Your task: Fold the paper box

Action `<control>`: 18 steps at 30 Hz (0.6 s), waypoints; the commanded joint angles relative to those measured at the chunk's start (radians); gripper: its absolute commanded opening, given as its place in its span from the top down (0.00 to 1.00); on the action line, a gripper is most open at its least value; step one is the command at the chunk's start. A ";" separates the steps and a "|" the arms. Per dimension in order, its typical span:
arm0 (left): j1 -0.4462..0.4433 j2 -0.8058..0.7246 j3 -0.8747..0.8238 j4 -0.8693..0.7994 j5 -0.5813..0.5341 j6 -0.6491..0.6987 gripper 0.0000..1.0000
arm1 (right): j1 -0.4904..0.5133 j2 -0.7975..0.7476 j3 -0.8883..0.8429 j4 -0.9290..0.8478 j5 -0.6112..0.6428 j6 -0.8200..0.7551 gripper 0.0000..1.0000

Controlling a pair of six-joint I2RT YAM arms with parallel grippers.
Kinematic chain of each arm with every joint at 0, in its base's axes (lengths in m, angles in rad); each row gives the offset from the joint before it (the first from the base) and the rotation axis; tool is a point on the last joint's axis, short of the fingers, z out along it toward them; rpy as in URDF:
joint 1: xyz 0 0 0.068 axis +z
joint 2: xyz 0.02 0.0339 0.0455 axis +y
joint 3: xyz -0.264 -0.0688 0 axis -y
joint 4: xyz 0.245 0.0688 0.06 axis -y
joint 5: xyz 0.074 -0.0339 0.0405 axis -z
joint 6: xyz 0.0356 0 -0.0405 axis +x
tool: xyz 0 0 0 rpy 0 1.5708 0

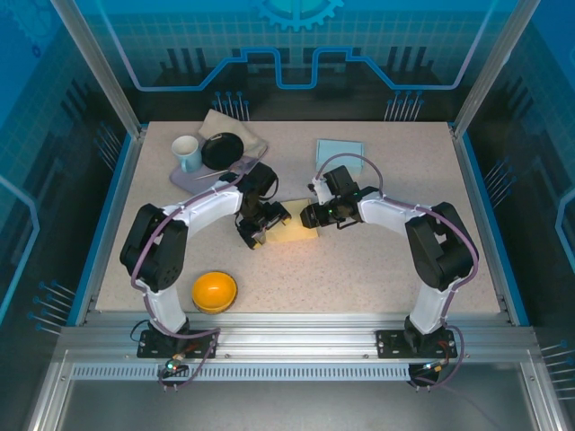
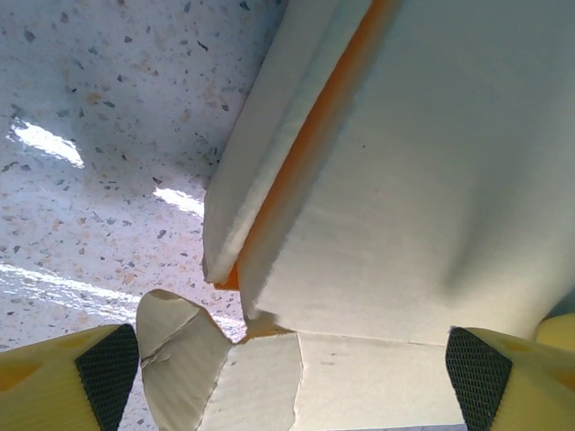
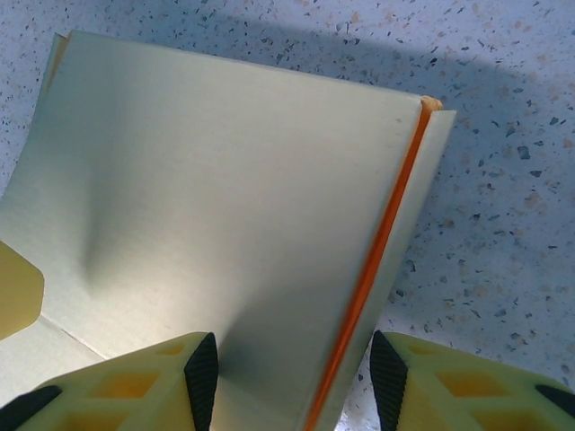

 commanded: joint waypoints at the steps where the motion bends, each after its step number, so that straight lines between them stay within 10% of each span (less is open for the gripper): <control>1: -0.003 -0.010 -0.003 -0.007 -0.013 0.016 0.08 | 0.009 0.004 -0.003 -0.011 0.002 0.010 0.49; 18: -0.008 0.001 0.037 -0.040 -0.061 0.051 0.08 | 0.009 -0.005 -0.012 -0.015 0.005 0.007 0.49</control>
